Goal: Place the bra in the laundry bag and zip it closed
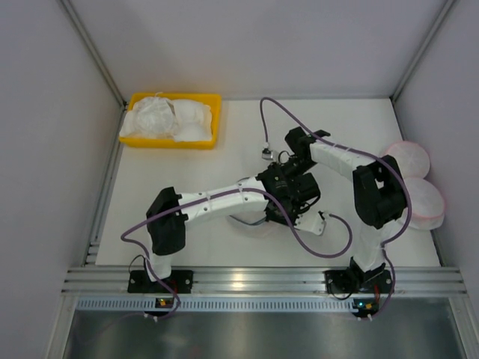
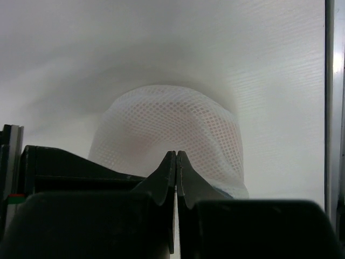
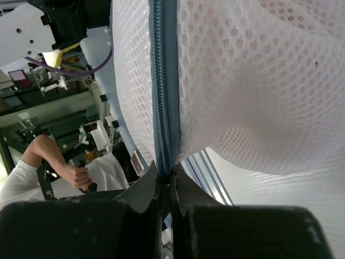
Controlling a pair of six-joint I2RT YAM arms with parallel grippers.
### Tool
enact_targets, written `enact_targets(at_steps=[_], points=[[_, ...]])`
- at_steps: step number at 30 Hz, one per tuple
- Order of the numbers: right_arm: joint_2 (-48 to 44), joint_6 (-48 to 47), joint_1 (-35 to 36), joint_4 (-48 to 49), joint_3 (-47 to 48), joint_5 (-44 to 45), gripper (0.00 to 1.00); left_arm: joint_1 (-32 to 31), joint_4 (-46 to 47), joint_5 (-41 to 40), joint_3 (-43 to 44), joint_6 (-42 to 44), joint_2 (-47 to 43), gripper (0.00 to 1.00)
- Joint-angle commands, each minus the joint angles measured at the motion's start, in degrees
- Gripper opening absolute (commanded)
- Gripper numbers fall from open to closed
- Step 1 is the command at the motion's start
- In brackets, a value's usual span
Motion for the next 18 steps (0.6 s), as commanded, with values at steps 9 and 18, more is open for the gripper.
enact_targets(at_steps=[9, 18], points=[[6.5, 0.1, -2.5, 4.3, 14.8, 1.0, 0.0, -4.0, 1.1, 6.9, -6.2, -2.8, -5.3, 0.0], [0.9, -7.2, -3.9, -5.5, 14.4, 4.2, 0.8, -2.0, 1.2, -1.3, 0.0, -3.7, -1.6, 0.0]])
